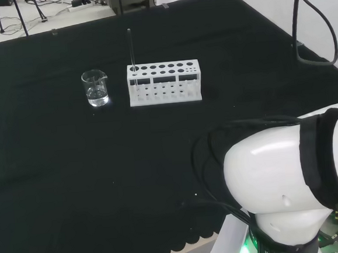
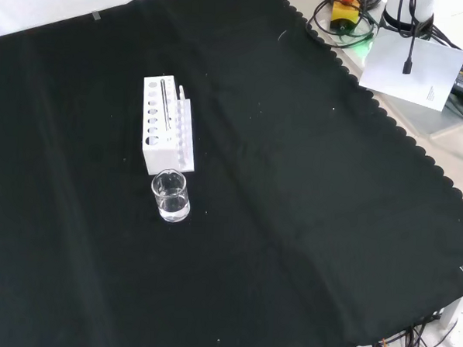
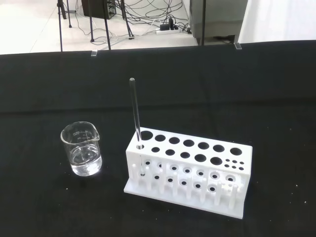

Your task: Take the glass rod from the white test tube rack.

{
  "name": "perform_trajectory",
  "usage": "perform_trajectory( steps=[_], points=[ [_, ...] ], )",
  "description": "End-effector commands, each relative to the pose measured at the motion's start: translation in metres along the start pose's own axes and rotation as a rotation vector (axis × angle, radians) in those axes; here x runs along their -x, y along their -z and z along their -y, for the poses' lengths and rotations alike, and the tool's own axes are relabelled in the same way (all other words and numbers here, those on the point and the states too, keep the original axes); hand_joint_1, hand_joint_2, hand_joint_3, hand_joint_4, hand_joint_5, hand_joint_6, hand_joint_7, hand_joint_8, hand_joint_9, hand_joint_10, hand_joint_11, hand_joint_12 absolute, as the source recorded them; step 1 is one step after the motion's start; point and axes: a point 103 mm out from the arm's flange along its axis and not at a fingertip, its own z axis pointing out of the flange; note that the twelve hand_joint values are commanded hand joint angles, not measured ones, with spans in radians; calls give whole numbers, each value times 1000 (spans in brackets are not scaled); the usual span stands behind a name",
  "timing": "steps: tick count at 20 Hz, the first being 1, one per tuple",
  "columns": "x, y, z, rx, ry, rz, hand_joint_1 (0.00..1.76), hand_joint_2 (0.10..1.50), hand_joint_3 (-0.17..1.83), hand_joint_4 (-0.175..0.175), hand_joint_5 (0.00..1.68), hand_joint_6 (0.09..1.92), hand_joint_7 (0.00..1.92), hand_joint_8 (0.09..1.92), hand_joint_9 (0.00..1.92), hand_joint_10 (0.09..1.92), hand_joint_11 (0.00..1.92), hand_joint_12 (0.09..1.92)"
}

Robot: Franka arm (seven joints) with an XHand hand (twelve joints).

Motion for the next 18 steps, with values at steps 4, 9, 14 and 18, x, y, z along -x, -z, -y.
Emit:
perform_trajectory(
  steps=[4,9,14,18],
  points=[
    [3,-2,-2,5,4,-1,607,861,629,-96,0,87,4,87,0,164,0,304],
    [5,-5,-9,-3,5,-10,601,882,594,-96,0,87,10,87,0,194,0,236],
    [4,-11,-33,-13,28,-18,581,890,582,-95,0,87,27,87,0,328,0,479],
    [1,-16,-61,-15,55,-50,571,891,579,-94,0,87,43,87,0,422,0,659]
  ],
)
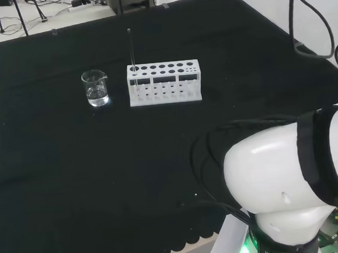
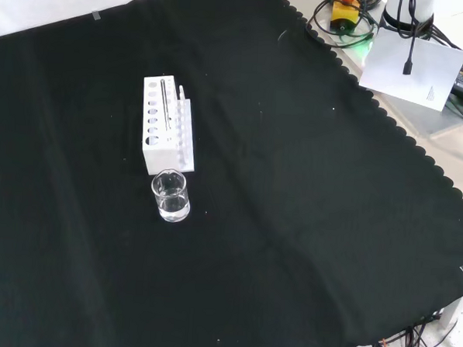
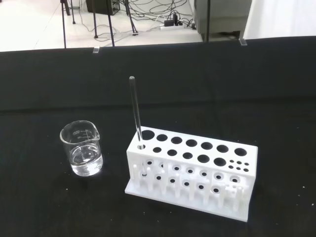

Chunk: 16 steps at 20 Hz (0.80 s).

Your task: Take the glass rod from the white test tube rack.

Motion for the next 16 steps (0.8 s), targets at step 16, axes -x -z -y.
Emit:
perform_trajectory(
  steps=[16],
  points=[
    [-22,-39,-158,-48,125,-44,544,895,583,-94,0,87,0,311,0,548,0,817]
  ],
)
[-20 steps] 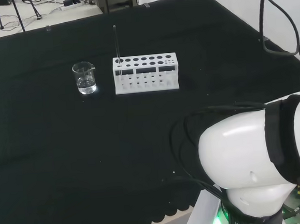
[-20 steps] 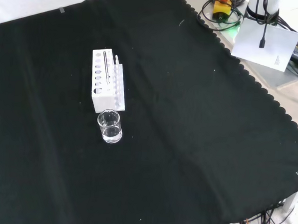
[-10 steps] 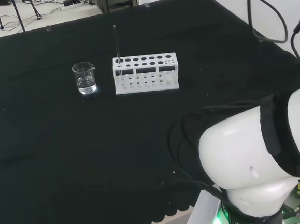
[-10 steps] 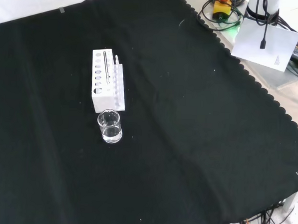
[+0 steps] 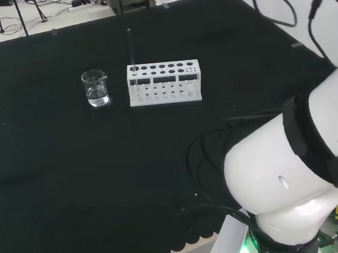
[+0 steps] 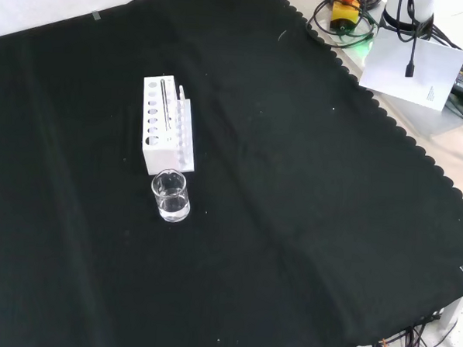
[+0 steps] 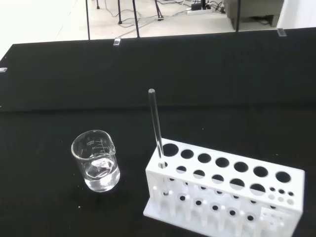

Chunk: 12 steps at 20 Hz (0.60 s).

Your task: Take the glass rod from the white test tube rack.

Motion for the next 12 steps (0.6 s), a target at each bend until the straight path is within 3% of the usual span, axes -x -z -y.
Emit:
perform_trajectory(
  steps=[1,12],
  points=[
    [-7,-15,-63,-10,50,-6,544,895,583,-94,0,87,0,319,0,549,0,817],
    [-12,-43,-108,-56,97,-3,525,909,575,-98,6,87,0,512,0,670,0,867]
  ],
)
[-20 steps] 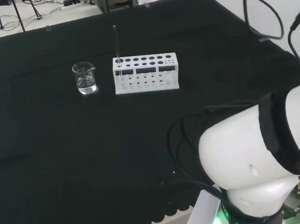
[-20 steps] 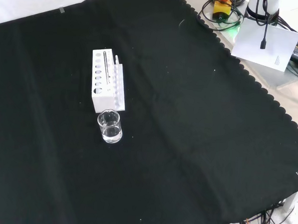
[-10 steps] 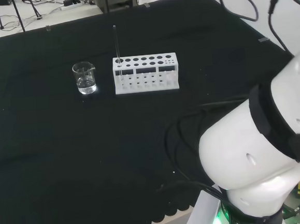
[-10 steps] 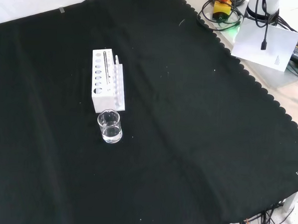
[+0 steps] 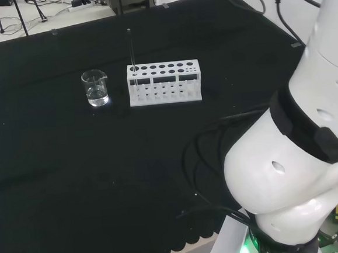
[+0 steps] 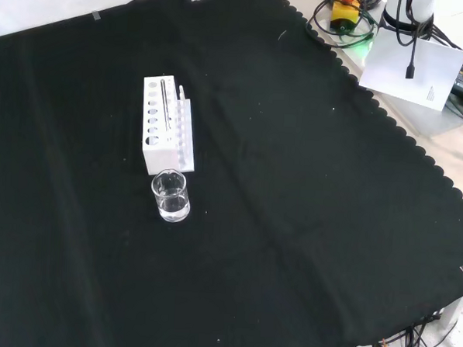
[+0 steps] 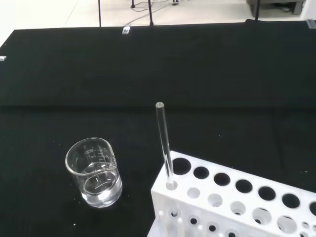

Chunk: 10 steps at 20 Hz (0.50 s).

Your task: Take the glass rod from the white test tube rack.

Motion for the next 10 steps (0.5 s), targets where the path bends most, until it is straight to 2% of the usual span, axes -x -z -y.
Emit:
perform_trajectory(
  steps=[1,5,10],
  points=[
    [-6,-16,-24,-12,49,-11,522,911,575,-98,8,87,0,544,0,691,0,881],
    [-11,-34,-17,-38,60,-14,518,911,576,-102,20,87,0,682,20,820,0,988],
    [-15,-53,-8,-64,83,-14,498,914,587,-108,44,87,36,828,107,890,0,1095]
  ],
)
